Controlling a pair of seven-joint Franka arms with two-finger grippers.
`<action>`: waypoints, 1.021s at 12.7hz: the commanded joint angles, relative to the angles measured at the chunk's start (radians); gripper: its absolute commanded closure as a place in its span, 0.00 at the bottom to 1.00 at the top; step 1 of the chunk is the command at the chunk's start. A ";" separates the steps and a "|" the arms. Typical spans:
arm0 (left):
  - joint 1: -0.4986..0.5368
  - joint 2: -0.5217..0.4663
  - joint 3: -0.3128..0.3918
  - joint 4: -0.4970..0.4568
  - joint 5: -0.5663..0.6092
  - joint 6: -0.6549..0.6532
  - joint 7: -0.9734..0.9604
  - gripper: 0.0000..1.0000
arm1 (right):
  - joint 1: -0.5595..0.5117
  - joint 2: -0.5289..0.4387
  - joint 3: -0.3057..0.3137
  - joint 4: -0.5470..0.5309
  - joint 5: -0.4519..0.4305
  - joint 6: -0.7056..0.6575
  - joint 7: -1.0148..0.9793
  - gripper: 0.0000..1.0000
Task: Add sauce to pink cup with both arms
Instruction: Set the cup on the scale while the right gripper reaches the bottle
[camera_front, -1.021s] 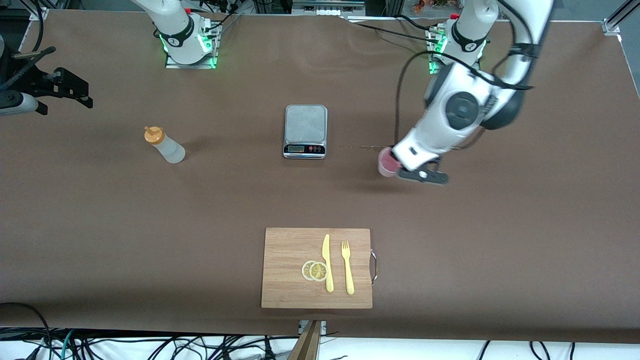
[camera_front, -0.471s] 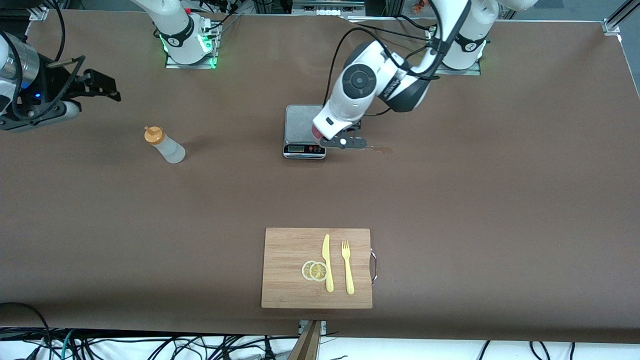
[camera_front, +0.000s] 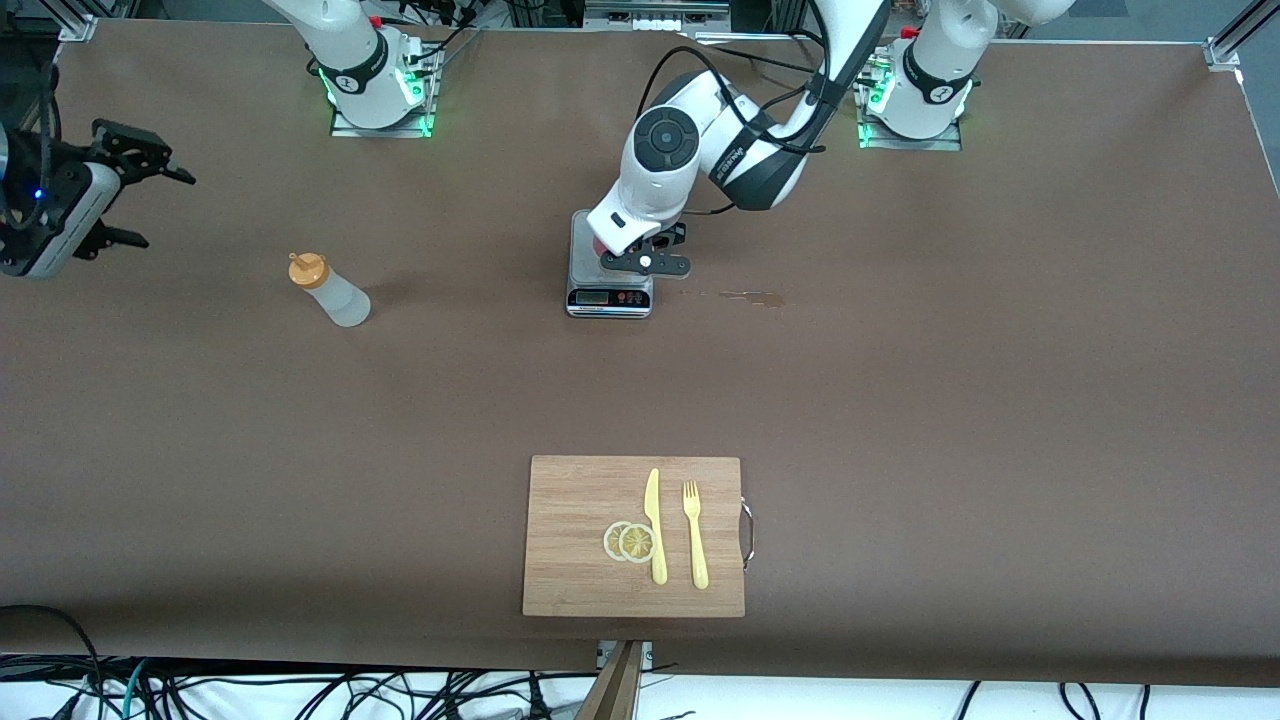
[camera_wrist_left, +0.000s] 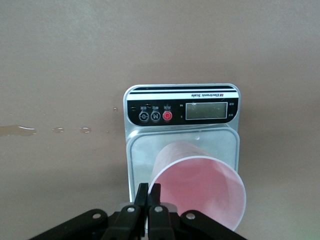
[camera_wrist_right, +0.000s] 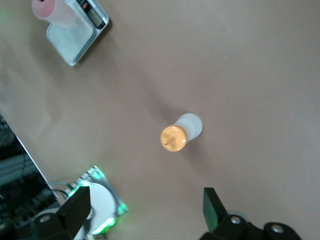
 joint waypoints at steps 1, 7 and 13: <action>-0.021 0.025 0.018 0.027 -0.015 0.003 -0.009 1.00 | -0.076 0.083 0.004 -0.012 0.100 0.031 -0.246 0.00; 0.005 -0.015 0.024 0.053 -0.026 -0.035 -0.008 0.00 | -0.280 0.388 0.004 -0.012 0.382 -0.017 -0.766 0.00; 0.147 -0.118 0.093 0.266 -0.044 -0.418 0.006 0.00 | -0.334 0.513 0.017 -0.010 0.525 0.039 -0.907 0.00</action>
